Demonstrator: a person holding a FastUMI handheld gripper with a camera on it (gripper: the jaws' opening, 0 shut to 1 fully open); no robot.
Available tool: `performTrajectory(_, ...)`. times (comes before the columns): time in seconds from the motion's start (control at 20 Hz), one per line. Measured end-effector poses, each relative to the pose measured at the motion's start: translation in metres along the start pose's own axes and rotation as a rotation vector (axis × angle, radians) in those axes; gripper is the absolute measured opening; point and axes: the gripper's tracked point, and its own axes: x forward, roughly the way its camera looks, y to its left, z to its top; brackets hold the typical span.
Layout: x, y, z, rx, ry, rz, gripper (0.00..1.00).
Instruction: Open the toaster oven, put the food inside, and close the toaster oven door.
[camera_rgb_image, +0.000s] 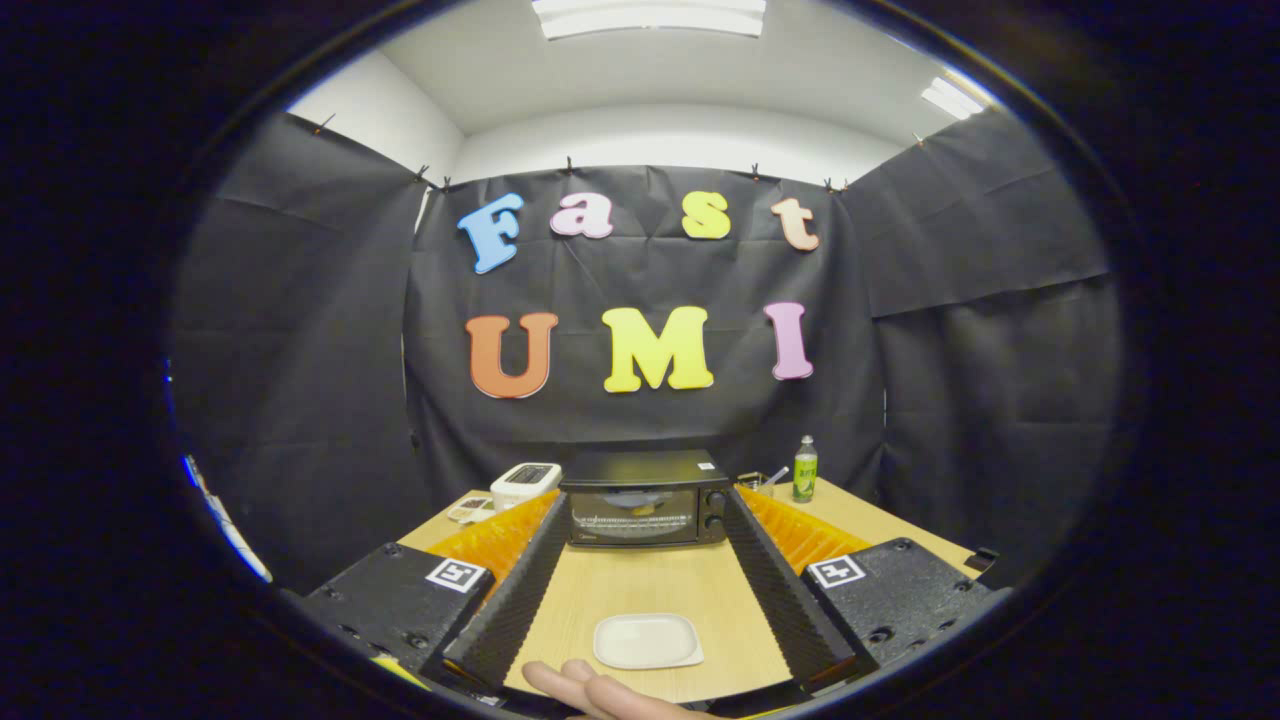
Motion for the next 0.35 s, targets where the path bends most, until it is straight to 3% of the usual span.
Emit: performTrajectory(0.35, -0.0004, -0.0052, -0.0047, 0.015, 0.028, 0.01, 1.0)
